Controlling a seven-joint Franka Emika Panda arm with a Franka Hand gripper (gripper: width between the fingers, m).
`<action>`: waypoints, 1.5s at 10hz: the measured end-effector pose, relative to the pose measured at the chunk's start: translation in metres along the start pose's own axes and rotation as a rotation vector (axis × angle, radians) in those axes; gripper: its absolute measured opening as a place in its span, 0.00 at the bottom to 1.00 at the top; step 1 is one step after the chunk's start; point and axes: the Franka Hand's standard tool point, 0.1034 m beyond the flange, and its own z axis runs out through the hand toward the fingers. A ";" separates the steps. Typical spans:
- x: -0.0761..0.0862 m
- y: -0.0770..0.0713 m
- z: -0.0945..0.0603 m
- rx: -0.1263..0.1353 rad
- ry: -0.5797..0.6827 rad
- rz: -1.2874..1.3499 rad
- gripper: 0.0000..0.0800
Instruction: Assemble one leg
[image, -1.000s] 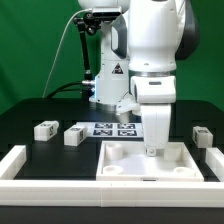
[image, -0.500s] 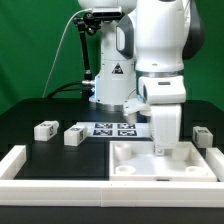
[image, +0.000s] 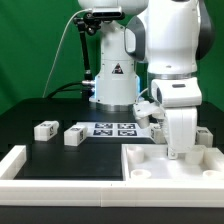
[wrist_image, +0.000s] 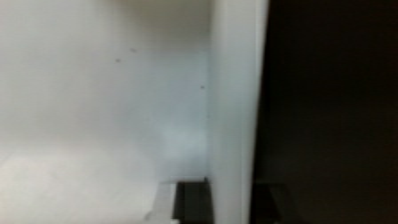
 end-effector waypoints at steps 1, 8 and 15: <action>0.000 0.000 0.000 0.001 -0.004 0.018 0.07; 0.000 -0.004 0.001 0.012 -0.010 0.072 0.58; 0.002 -0.003 -0.003 0.006 -0.010 0.102 0.81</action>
Offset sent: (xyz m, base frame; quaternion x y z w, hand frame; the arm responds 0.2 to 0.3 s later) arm 0.0000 0.0000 0.0000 0.0000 0.0000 0.0000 1.0000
